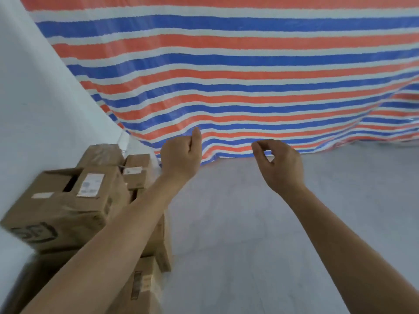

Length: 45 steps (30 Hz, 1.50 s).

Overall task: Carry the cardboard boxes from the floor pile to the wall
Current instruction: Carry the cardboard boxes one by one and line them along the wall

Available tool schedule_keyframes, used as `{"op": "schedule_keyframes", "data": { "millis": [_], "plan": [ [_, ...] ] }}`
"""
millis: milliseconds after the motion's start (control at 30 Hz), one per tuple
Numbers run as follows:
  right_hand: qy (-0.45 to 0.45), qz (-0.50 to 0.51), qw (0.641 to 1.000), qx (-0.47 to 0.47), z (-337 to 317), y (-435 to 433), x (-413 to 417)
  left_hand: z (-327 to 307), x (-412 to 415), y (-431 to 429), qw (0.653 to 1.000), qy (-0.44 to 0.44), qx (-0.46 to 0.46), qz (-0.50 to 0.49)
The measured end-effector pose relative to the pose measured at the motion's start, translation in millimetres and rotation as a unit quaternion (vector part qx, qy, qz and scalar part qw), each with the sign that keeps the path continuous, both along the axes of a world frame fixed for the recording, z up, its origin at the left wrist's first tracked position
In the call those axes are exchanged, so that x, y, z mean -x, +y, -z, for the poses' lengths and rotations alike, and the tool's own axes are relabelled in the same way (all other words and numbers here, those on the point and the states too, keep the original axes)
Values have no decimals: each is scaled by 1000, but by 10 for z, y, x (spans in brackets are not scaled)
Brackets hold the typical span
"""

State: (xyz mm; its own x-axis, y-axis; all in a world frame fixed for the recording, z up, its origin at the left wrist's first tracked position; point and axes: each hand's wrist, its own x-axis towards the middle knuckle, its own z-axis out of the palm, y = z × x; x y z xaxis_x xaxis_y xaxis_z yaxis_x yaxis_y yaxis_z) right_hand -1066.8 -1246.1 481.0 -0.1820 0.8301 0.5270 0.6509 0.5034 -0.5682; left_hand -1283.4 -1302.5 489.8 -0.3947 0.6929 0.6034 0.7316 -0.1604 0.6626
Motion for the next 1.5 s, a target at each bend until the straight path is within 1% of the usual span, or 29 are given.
{"op": "schedule_keyframes", "data": {
  "millis": [67, 133, 200, 267, 400, 500, 567, 667, 733, 933, 1067, 1200, 1267, 1333, 1400, 1433, 1500],
  "plan": [
    [5, 68, 998, -12, -19, 254, -365, -37, -326, 565, 999, 5, -1, 33],
    [2, 153, 988, 3, -11, 501, -867, -73, -834, 1112, 995, 9, 8, 96],
    [-5, 204, 979, 22, 14, 676, -1237, -50, -1232, 1499, 989, 17, 6, 146],
    [11, 274, 962, 16, 51, 930, -1758, -43, -1818, 1996, 975, 37, 9, 219],
    [41, 362, 931, -8, 233, 1475, -2674, 77, -2880, 2864, 957, 64, -6, 283],
    [67, 391, 918, -22, 340, 1958, -3253, 125, -3543, 3423, 951, 86, -28, 296],
    [84, 404, 911, -28, 308, 2391, -3684, 45, -4013, 3826, 945, 96, -41, 310],
    [99, 418, 902, -33, 201, 3003, -4111, -64, -4451, 4407, 937, 91, -38, 334],
    [99, 416, 904, -28, 146, 3380, -4292, -79, -4636, 4801, 938, 89, -30, 332],
    [58, 396, 916, -8, 172, 4759, -4833, 33, -5170, 6231, 936, 59, 9, 348],
    [39, 429, 902, -12, 211, 5755, -5234, 36, -5662, 7289, 935, 50, 9, 351],
    [28, 466, 884, -5, 81, 6427, -5812, -145, -6406, 8077, 925, 67, 12, 374],
    [36, 497, 867, -7, 36, 6654, -6199, -191, -6865, 8409, 911, 71, 42, 404],
    [49, 523, 851, -12, 52, 6827, -6585, -227, -7273, 8621, 889, 50, 83, 448],
    [64, 550, 832, -10, 171, 7050, -7097, -203, -7790, 8818, 858, 18, 109, 501],
    [74, 559, 826, -7, 240, 7146, -7302, -186, -7982, 8884, 847, 15, 116, 519],
    [91, 572, 815, 1, 419, 7385, -7827, -131, -8503, 9097, 833, 10, 127, 538]
  ]
}}
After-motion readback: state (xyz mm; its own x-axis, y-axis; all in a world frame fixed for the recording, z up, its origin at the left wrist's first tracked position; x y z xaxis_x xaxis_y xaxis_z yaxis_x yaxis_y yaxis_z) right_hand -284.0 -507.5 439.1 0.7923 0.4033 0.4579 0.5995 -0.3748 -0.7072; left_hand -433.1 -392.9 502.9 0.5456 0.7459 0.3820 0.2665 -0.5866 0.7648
